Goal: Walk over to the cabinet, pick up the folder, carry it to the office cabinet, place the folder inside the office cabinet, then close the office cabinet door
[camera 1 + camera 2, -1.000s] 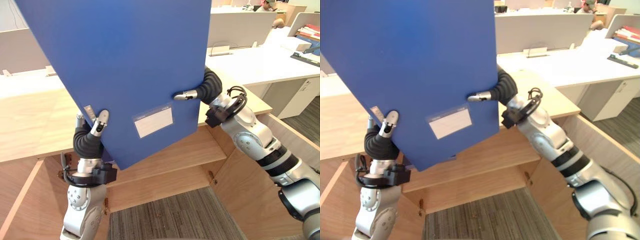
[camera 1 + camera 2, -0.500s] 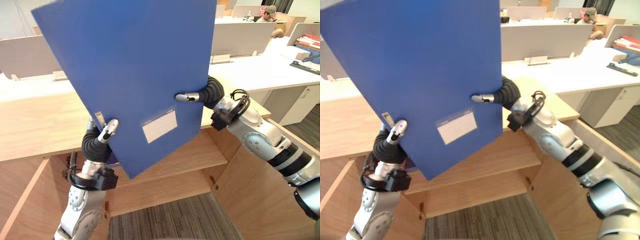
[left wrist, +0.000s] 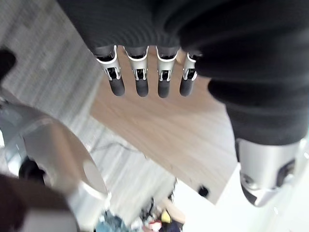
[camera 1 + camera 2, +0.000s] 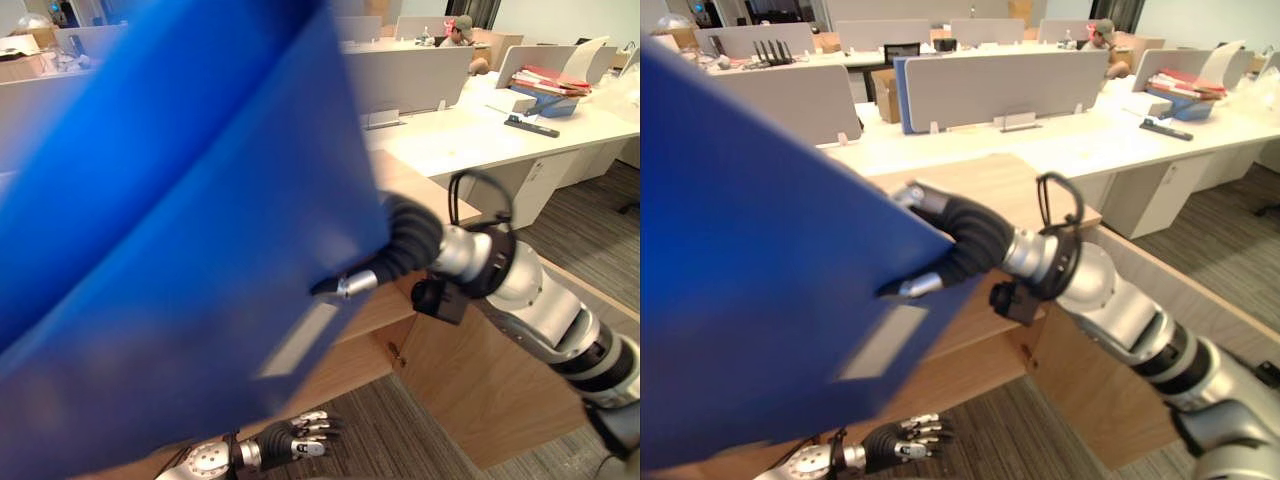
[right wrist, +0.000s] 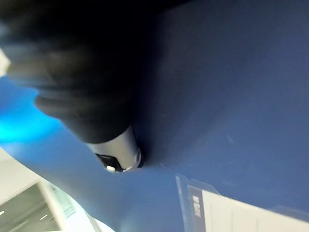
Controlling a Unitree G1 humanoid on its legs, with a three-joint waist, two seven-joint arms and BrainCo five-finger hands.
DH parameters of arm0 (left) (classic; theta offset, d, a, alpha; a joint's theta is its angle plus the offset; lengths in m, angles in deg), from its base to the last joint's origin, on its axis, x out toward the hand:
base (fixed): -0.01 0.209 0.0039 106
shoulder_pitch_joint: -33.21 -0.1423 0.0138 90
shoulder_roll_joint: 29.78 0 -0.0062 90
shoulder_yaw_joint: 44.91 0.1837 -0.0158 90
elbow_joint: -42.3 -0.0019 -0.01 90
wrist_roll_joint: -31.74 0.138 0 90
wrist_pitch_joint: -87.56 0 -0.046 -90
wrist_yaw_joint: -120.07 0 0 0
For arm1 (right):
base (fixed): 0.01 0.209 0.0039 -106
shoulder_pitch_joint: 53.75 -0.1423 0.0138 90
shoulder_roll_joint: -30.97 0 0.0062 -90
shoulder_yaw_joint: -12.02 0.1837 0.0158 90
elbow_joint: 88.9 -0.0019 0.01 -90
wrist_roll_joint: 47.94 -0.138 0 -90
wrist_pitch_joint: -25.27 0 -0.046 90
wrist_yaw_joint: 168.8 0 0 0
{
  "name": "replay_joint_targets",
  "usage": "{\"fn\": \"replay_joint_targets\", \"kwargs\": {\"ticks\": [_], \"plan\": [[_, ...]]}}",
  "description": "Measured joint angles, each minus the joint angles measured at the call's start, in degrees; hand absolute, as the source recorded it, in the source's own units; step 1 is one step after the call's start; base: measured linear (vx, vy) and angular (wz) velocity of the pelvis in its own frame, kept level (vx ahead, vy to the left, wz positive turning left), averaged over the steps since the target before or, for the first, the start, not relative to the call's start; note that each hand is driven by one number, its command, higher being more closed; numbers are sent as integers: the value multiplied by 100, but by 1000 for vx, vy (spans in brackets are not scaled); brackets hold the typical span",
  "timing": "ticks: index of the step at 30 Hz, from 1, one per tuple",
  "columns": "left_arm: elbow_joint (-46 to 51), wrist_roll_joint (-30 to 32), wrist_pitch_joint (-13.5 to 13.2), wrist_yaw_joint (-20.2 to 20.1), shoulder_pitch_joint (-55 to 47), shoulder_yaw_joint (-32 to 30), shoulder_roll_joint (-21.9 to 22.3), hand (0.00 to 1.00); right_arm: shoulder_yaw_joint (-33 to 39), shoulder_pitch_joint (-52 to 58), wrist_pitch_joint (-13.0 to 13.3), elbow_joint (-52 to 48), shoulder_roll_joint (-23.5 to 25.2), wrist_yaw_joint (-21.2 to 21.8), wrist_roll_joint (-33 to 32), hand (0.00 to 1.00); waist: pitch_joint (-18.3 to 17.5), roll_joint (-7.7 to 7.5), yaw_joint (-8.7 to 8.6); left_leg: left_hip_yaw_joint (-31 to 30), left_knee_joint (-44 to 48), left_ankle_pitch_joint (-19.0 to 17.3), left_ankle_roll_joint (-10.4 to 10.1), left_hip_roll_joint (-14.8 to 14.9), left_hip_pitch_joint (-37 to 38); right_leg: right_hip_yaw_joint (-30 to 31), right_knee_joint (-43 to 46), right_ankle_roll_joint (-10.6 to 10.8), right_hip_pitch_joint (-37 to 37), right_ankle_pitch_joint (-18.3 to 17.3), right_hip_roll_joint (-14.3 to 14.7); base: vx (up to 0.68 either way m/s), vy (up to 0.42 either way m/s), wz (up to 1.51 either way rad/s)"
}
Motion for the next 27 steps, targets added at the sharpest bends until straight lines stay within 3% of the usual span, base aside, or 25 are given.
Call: {"fn": "replay_joint_targets", "kwargs": {"ticks": [1,3,4,6,9,13,17,21,27], "plan": [[-169,71,7,46,-2,-119,123,0,0,21,11,7,36,-33,97,100,-1,-7,8,1,0,6,9,0,4,0,2,0,2,0,0,0,0,0],[-1482,607,-15,348,-26,-857,917,0,-20,339,108,89,140,-173,976,100,35,-110,66,5,6,6,10,10,-2,-1,-9,-4,-1,-1,9,0,0,0],[-1910,735,-17,392,-15,-979,1078,0,-69,384,122,85,150,-172,1139,100,60,-132,62,8,7,7,10,12,-4,1,-10,-5,-5,-1,13,25,-9,-5],[-3602,1138,76,514,36,-1402,1594,0,-401,522,135,88,162,-161,1440,100,103,-198,42,93,8,-8,-5,30,19,78,-11,-12,-22,-4,46,33,-10,-17],[-4657,1129,197,506,152,-2161,1827,0,-1023,691,143,292,167,-22,1636,100,162,-262,4,157,18,-40,-13,53,54,137,-4,-29,-29,7,82,22,-10,-14],[-4995,1205,181,483,114,-3243,2002,0,-1754,1331,83,741,117,389,2096,100,224,-316,21,205,155,-171,-12,80,97,150,-5,-41,39,-1,96,3,3,-9],[-5104,1353,185,501,-37,-4354,2100,0,-1878,1687,-120,1252,-34,738,2696,100,335,-321,23,223,202,-204,-14,82,95,160,-8,-45,43,-4,95,-4,0,-3],[-5189,1405,191,501,-214,-4840,2093,0,-1878,1841,-146,1463,-107,967,3144,100,383,-322,36,206,203,-210,-23,95,91,143,-70,-45,48,-4,101,0,0,0],[-5243,1425,129,512,-330,-4934,2099,0,-1980,2199,-155,2276,-56,1188,3625,100,393,-311,85,120,251,-244,-24,97,78,46,-122,-44,123,-3,84,11,0,6]]}}
